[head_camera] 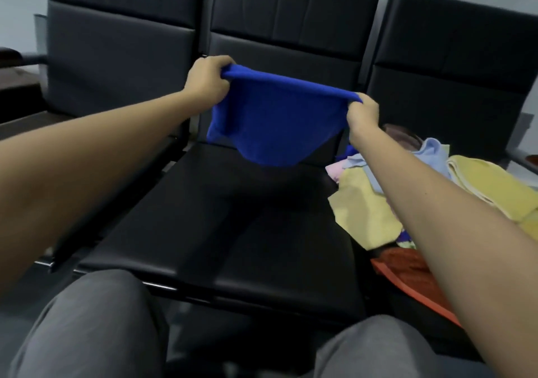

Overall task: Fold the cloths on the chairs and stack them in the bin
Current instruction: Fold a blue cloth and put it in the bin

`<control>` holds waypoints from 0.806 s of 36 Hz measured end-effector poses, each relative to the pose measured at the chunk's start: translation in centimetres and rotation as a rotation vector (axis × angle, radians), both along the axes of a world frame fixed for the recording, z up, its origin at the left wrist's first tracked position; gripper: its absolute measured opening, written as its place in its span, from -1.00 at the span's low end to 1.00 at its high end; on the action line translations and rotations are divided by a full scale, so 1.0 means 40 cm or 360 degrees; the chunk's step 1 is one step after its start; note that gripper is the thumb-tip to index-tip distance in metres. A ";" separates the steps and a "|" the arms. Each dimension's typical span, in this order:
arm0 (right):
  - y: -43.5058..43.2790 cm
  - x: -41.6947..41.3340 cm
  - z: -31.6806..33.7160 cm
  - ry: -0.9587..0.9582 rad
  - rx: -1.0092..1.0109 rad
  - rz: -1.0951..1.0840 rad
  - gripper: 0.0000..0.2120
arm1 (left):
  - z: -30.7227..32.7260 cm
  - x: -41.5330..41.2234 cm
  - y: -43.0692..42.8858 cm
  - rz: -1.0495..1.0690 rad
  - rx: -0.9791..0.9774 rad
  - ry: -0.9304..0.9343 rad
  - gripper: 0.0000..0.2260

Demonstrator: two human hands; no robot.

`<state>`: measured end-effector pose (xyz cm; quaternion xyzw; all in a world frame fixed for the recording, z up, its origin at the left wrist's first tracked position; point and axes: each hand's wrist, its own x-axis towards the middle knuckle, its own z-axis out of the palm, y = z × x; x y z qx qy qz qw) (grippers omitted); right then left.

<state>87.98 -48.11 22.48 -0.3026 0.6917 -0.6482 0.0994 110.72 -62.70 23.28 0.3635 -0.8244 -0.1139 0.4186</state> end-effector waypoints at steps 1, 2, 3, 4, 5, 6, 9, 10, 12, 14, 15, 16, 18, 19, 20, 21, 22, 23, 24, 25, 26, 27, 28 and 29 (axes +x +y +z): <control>0.011 -0.006 -0.008 0.0092 0.0146 -0.0014 -0.73 | -0.004 0.011 0.004 -0.0093 0.0102 -0.0070 -0.76; 0.024 -0.010 -0.015 0.0149 0.0257 -0.0001 -0.73 | -0.008 0.025 0.007 -0.0200 0.0217 -0.0225 -0.82; 0.039 -0.018 -0.025 0.0168 0.0356 0.0062 -0.73 | -0.013 0.043 0.014 -0.0309 0.0341 -0.0442 -0.86; 0.057 -0.029 -0.039 0.0152 0.0481 0.0164 -0.74 | -0.023 0.060 0.019 -0.0406 0.0490 -0.0668 -0.88; 0.080 -0.038 -0.052 0.0115 0.0655 0.0302 -0.76 | -0.037 0.078 0.025 -0.0473 0.0687 -0.0877 -0.89; 0.108 -0.044 -0.064 0.0080 0.0896 0.0462 -0.81 | -0.053 0.096 0.034 -0.0528 0.0931 -0.1066 -0.82; 0.178 -0.051 -0.110 0.0146 0.1734 0.0948 -0.91 | -0.110 0.125 0.050 -0.0607 0.1600 -0.1567 -0.55; 0.192 -0.047 -0.130 0.0153 0.1940 0.1066 -0.91 | -0.131 0.128 0.055 -0.0617 0.1698 -0.1741 -0.55; 0.204 -0.040 -0.171 0.0115 0.2172 0.1216 -0.89 | -0.171 0.129 0.063 -0.0599 0.1818 -0.1977 -0.69; 0.208 -0.032 -0.207 0.0073 0.2264 0.1308 -0.87 | -0.207 0.133 0.064 -0.0592 0.1923 -0.2051 -0.76; 0.208 -0.029 -0.223 0.0058 0.2302 0.1346 -0.87 | -0.221 0.136 0.065 -0.0597 0.1980 -0.2070 -0.76; 0.206 -0.025 -0.235 0.0055 0.2335 0.1382 -0.87 | -0.233 0.138 0.065 -0.0610 0.2024 -0.2079 -0.75; 0.201 -0.019 -0.252 0.0076 0.2341 0.1391 -0.89 | -0.249 0.140 0.063 -0.0616 0.2025 -0.2070 -0.75; 0.197 -0.019 -0.256 0.0083 0.2296 0.1357 -0.89 | -0.253 0.140 0.062 -0.0597 0.1975 -0.2052 -0.76; 0.192 -0.019 -0.260 0.0082 0.2224 0.1311 -0.89 | -0.257 0.137 0.056 -0.0564 0.1899 -0.2009 -0.77; 0.184 -0.021 -0.264 0.0092 0.2139 0.1249 -0.88 | -0.259 0.134 0.053 -0.0519 0.1784 -0.1956 -0.80; 0.178 -0.023 -0.268 0.0118 0.2049 0.1167 -0.87 | -0.262 0.128 0.047 -0.0464 0.1646 -0.1892 -0.82; 0.169 -0.030 -0.274 0.0156 0.1962 0.1058 -0.85 | -0.266 0.122 0.041 -0.0401 0.1496 -0.1828 -0.83; 0.162 -0.034 -0.280 0.0189 0.1867 0.0946 -0.84 | -0.273 0.114 0.032 -0.0330 0.1356 -0.1769 -0.82; 0.153 -0.043 -0.291 0.0193 0.1771 0.0840 -0.83 | -0.281 0.106 0.025 -0.0247 0.1222 -0.1723 -0.78; 0.148 -0.046 -0.297 0.0178 0.1686 0.0746 -0.83 | -0.291 0.098 0.020 -0.0167 0.1100 -0.1688 -0.71; 0.142 -0.052 -0.307 0.0154 0.1641 0.0677 -0.86 | -0.301 0.091 0.017 -0.0093 0.0996 -0.1660 -0.59; 0.142 -0.049 -0.312 0.0113 0.1629 0.0639 -0.88 | -0.316 0.084 0.015 -0.0025 0.0889 -0.1647 -0.46; 0.141 -0.049 -0.320 0.0097 0.1659 0.0638 -0.78 | -0.330 0.077 0.017 0.0044 0.0755 -0.1649 -0.34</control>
